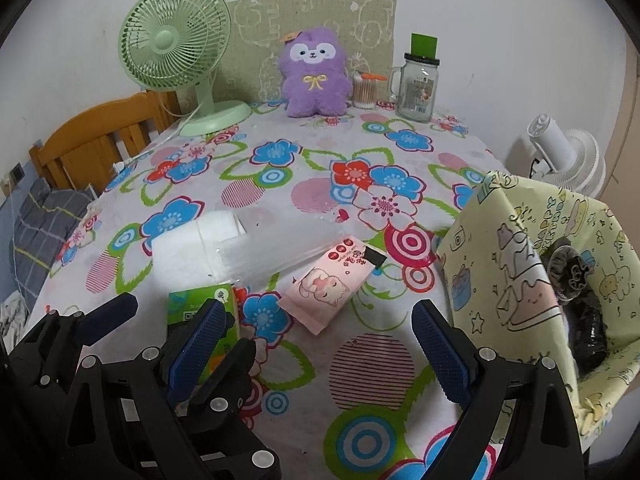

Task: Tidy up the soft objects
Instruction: 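Grasp the green QR-code tissue pack with the left tool while the right tool grasps the pink tissue pack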

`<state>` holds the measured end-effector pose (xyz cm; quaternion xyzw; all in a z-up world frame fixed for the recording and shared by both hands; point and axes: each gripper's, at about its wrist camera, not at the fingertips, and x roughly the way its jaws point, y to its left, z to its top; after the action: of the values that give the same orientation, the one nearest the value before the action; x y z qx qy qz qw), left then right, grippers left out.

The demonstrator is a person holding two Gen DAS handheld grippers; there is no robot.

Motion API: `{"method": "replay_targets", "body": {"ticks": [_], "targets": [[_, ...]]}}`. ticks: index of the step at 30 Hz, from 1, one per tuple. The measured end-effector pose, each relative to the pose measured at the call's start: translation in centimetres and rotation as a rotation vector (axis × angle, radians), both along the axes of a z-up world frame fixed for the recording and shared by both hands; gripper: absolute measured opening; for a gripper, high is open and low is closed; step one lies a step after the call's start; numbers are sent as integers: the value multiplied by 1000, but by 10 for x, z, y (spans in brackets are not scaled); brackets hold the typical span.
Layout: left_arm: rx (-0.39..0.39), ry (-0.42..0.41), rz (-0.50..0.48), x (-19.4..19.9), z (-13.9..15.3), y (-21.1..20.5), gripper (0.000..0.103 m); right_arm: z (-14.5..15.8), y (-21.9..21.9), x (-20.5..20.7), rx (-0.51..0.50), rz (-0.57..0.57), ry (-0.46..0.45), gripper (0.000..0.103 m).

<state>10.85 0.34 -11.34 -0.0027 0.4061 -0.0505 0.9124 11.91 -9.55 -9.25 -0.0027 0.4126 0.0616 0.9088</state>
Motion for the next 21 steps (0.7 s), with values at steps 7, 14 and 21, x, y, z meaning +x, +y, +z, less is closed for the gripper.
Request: {"method": "replay_targets", "body": {"ticks": [7, 14, 21], "targets": [[-31, 38, 12, 8, -11, 0, 78, -12, 0, 11, -1, -15, 34, 96], [-36, 61, 12, 15, -21, 1, 62, -21, 2, 19, -2, -5, 56, 96], [-21, 55, 10, 21, -22, 3, 58, -25, 8, 29, 3, 11, 58, 96]]}}
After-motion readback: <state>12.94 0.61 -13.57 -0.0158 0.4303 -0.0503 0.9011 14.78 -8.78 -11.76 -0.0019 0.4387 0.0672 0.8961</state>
